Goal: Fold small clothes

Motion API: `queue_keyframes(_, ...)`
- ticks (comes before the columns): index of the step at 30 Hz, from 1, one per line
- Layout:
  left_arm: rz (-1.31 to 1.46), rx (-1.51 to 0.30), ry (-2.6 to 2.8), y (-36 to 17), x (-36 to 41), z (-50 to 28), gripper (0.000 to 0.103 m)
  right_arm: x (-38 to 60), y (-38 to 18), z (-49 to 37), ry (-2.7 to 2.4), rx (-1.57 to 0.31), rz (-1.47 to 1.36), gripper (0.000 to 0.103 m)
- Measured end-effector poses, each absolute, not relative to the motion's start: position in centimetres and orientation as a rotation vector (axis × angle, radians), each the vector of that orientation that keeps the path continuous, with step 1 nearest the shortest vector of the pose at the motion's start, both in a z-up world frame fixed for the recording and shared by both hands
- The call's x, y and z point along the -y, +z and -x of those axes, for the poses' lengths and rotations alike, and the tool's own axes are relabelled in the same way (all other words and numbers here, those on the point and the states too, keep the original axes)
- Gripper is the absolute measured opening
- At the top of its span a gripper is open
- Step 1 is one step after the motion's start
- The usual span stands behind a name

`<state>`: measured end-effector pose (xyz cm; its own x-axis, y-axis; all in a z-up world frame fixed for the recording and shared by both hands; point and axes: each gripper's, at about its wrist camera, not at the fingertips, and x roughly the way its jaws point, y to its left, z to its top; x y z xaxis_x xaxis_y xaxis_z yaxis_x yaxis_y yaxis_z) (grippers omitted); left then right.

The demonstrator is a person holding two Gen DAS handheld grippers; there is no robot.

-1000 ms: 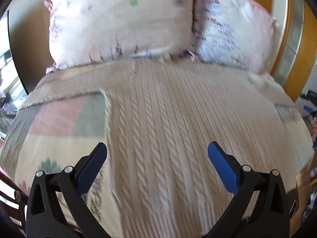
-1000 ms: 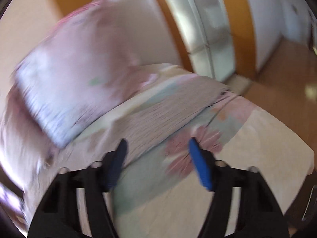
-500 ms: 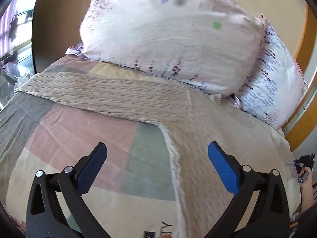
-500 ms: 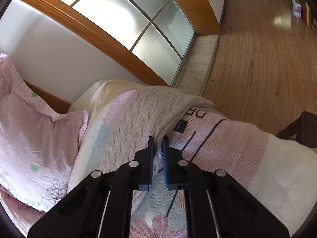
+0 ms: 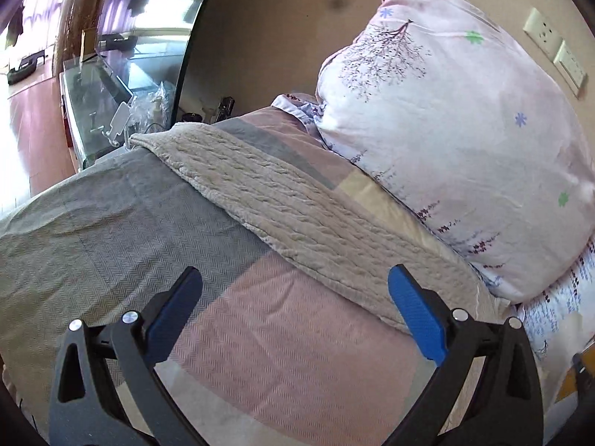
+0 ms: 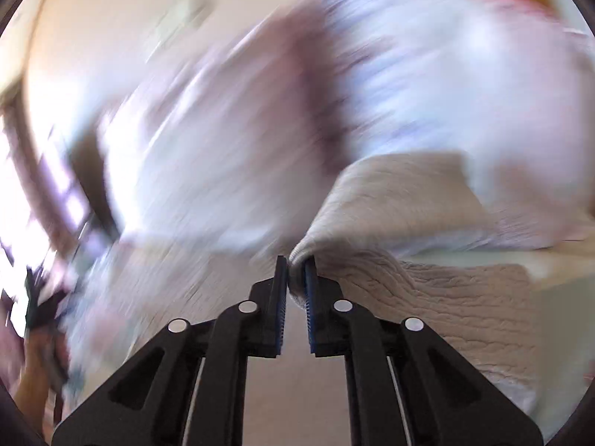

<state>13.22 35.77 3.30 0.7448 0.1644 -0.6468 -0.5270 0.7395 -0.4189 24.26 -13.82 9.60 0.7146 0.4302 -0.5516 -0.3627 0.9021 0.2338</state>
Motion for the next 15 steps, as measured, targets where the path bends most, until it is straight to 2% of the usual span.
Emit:
queue_keyframes(2,0.677,-0.618,0.4,3.0,-36.7,-13.4,0.099,9.0,7.6,-23.7,0.548,-0.738,-0.045,0.035)
queue_keyframes(3,0.699,-0.623,0.407,2.8,-37.5,-13.5,0.095,8.3,7.3,-23.0,0.565,-0.735,-0.032,0.042)
queue_keyframes(5,0.739,-0.635,0.416,2.3,-38.6,-13.8,0.089,8.8,7.8,-21.8,0.531,-0.683,-0.01,0.064)
queue_keyframes(7,0.815,-0.644,0.431,1.5,-40.5,-14.2,0.079,11.2,8.8,-21.6,0.464,-0.63,-0.014,0.073)
queue_keyframes(9,0.898,-0.61,0.442,1.0,-42.4,-14.1,0.072,14.5,9.4,-20.8,0.407,-0.617,-0.054,0.077)
queue_keyframes(13,1.061,-0.568,0.452,0.0,-45.9,-14.1,0.052,19.2,9.7,-19.8,0.303,-0.617,-0.093,0.082)
queue_keyframes(15,1.108,-0.559,0.454,-0.4,-47.2,-14.4,0.046,21.0,9.6,-19.4,0.254,-0.62,-0.109,0.083)
